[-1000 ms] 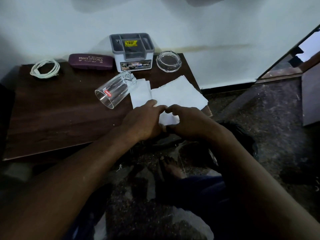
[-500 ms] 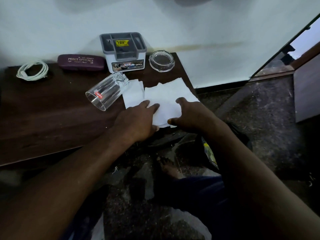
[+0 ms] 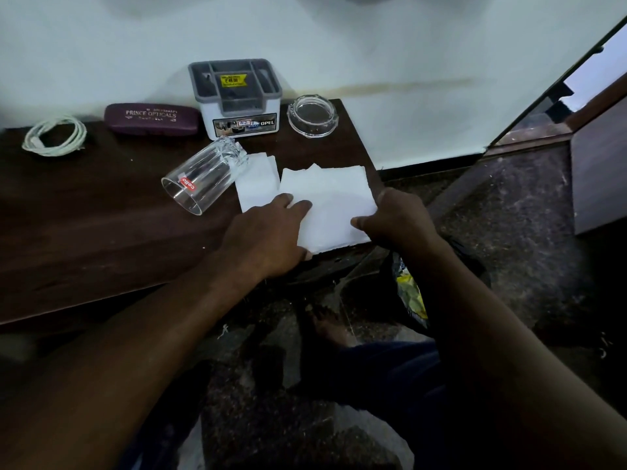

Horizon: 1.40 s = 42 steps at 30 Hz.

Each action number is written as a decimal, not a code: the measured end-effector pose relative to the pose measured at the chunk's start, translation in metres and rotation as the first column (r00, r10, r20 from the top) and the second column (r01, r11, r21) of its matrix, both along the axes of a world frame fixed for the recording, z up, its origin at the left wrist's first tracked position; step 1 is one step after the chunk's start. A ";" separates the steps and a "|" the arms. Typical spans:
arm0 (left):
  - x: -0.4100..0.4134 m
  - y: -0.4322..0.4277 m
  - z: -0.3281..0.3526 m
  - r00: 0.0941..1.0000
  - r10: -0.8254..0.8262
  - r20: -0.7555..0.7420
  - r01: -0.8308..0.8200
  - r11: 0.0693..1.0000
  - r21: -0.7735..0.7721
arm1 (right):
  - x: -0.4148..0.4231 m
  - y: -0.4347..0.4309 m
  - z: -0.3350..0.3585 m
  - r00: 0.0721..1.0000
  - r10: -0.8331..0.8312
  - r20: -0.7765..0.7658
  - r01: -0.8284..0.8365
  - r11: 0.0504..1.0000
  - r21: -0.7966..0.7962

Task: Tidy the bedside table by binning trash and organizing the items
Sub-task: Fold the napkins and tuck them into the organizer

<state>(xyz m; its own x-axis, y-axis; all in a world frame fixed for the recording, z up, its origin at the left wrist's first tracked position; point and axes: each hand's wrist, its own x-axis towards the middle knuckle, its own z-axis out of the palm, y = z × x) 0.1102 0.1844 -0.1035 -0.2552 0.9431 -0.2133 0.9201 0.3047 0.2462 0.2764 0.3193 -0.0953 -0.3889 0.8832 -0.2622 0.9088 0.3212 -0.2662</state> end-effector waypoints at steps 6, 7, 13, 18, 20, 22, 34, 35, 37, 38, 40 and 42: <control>-0.005 -0.001 -0.002 0.998 -0.028 -0.058 0.028 1.000 -0.005 | 0.000 0.003 -0.011 0.998 -0.056 0.027 0.057 0.997 -0.045; -0.006 -0.001 -0.002 0.998 -0.032 -0.058 0.032 0.999 0.004 | -0.001 0.003 -0.011 0.998 -0.062 0.020 0.063 0.996 -0.057; -0.013 0.003 -0.002 0.995 -0.017 -0.102 0.027 0.995 0.095 | -0.005 0.000 -0.001 0.999 -0.040 -0.026 0.038 0.998 -0.050; -0.017 0.008 -0.004 0.994 0.081 -0.079 -0.064 0.978 0.201 | -0.008 -0.006 0.020 0.997 -0.006 -0.079 0.008 1.000 0.017; -0.022 0.008 -0.004 0.992 0.117 -0.044 -0.104 0.970 0.221 | -0.011 -0.009 0.025 0.993 -0.001 -0.114 0.004 1.000 0.026; -0.029 0.008 -0.002 0.990 0.137 0.034 -0.141 0.971 0.192 | -0.013 -0.009 0.027 0.994 0.000 -0.113 0.000 1.000 0.003; -0.036 0.007 0.004 0.983 0.163 0.079 -0.174 0.973 0.154 | -0.015 -0.017 0.031 0.988 0.137 0.065 -0.126 0.981 -0.150; -0.035 0.007 0.003 0.985 0.164 0.055 -0.172 0.969 0.176 | -0.015 -0.018 0.032 0.988 0.140 0.070 -0.128 0.981 -0.148; -0.034 0.007 0.003 0.987 0.159 0.031 -0.162 0.963 0.215 | -0.016 -0.019 0.033 0.986 0.150 0.076 -0.137 0.979 -0.149; -0.034 0.007 0.003 0.986 0.161 0.034 -0.164 0.957 0.237 | -0.016 -0.019 0.033 0.986 0.152 0.074 -0.140 0.979 -0.147; -0.034 0.007 0.005 0.972 0.203 0.119 -0.229 0.929 0.289 | -0.017 -0.020 0.033 0.988 0.146 0.048 -0.138 0.981 -0.138; -0.035 0.010 0.007 0.921 0.261 0.289 -0.350 0.881 0.318 | -0.020 -0.020 0.033 0.991 0.134 -0.008 -0.134 0.985 -0.108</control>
<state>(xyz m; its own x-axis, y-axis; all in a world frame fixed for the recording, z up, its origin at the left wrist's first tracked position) 0.0753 0.1943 -0.0964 -0.5284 0.8483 0.0337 0.6983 0.4117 0.5856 0.2562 0.2990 -0.0621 -0.5021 0.7894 -0.3533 0.8593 0.4093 -0.3068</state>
